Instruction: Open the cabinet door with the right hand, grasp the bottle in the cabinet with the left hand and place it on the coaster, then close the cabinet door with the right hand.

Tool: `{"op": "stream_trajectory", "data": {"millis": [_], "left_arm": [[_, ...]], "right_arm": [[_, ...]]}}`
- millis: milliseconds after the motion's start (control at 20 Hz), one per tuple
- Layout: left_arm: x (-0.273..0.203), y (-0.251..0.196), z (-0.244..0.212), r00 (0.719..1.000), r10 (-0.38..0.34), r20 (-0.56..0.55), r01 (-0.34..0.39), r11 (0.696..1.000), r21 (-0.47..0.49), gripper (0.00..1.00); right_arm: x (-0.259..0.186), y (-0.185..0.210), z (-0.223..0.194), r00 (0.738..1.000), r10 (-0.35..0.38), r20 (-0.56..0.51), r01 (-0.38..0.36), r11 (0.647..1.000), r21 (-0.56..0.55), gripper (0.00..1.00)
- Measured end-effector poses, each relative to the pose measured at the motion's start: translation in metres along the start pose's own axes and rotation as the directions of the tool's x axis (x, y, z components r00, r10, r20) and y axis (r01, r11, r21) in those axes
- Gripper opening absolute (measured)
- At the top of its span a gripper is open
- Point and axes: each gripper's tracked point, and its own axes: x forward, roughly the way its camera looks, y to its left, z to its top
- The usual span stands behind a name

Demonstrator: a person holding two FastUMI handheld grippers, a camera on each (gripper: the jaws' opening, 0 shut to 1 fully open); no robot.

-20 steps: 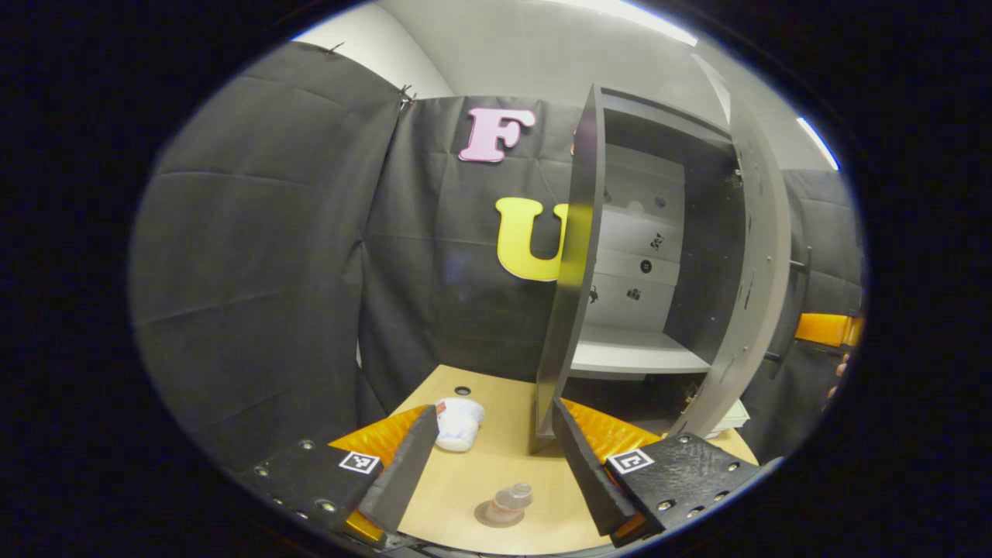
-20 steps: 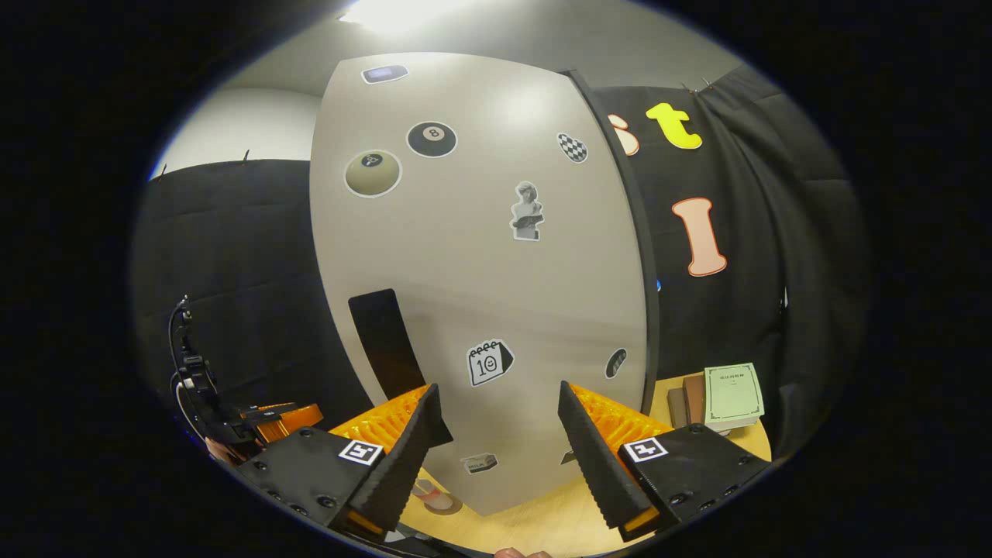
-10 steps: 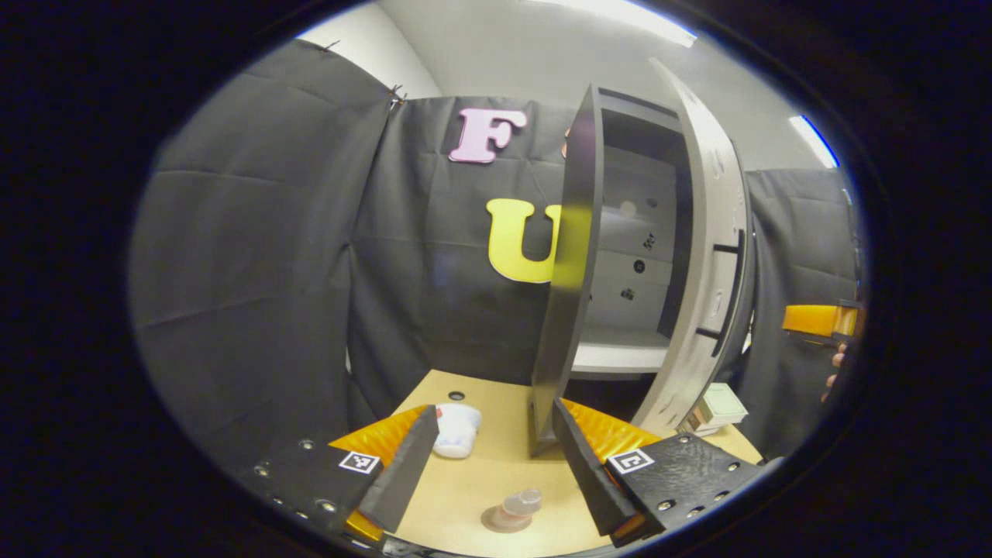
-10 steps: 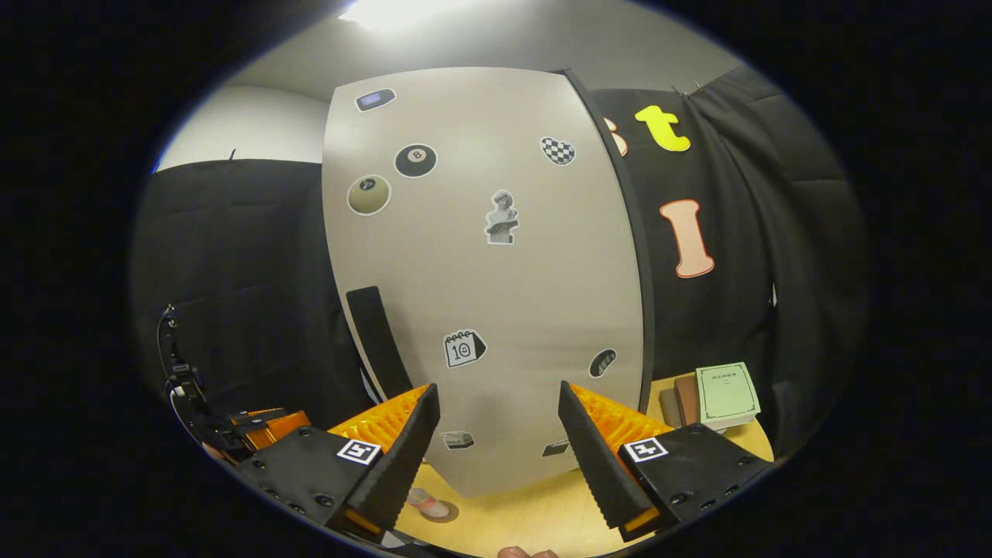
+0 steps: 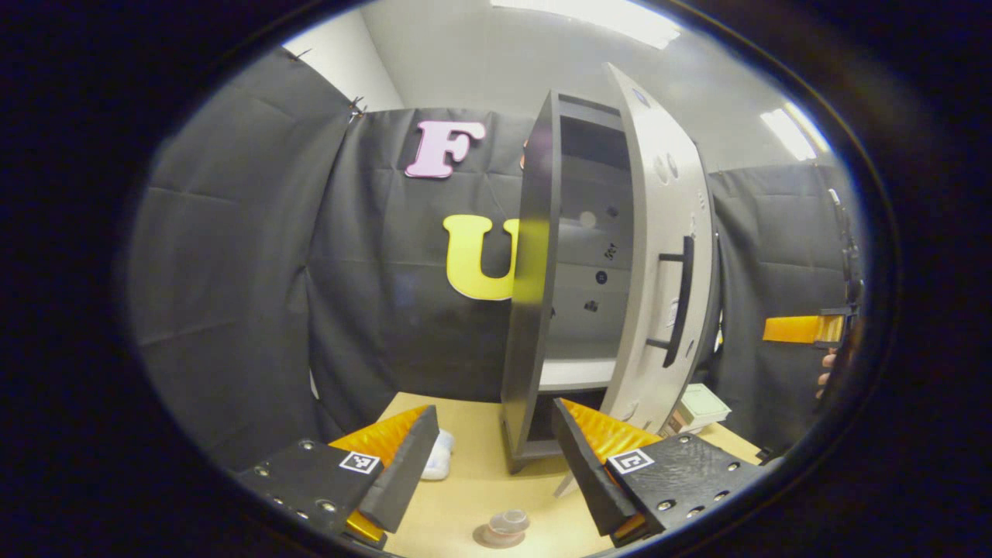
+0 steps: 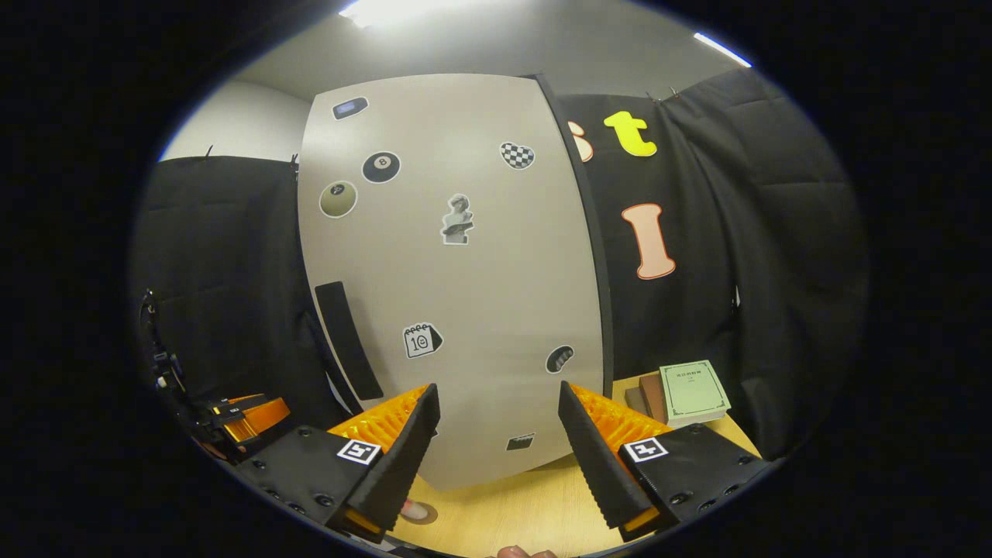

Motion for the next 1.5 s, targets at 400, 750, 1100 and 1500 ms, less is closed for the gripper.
{"op": "stream_trajectory", "data": {"millis": [400, 750, 1100, 1500], "left_arm": [[0.013, -0.03, 0.016, 0.998, -0.053, 0.023, 0.052, 0.999, 0.008, 0.89], [0.001, -0.059, 0.037, 0.998, -0.018, 0.054, 0.017, 1.0, 0.003, 0.89], [-0.015, -0.072, 0.04, 0.997, 0.064, 0.05, -0.063, 0.998, -0.009, 0.89], [-0.028, -0.093, 0.048, 0.99, 0.105, 0.098, -0.111, 0.992, 0.06, 0.9]], "right_arm": [[-0.008, -0.02, 0.005, 0.999, -0.049, 0.021, 0.05, 0.999, -0.012, 0.98], [-0.019, -0.069, 0.014, 0.995, -0.086, 0.042, 0.085, 0.996, 0.018, 0.98], [-0.036, -0.112, 0.015, 0.993, -0.107, 0.045, 0.107, 0.994, 0.002, 0.98], [-0.05, -0.152, 0.025, 0.996, -0.074, 0.055, 0.074, 0.997, -0.01, 0.98]]}}
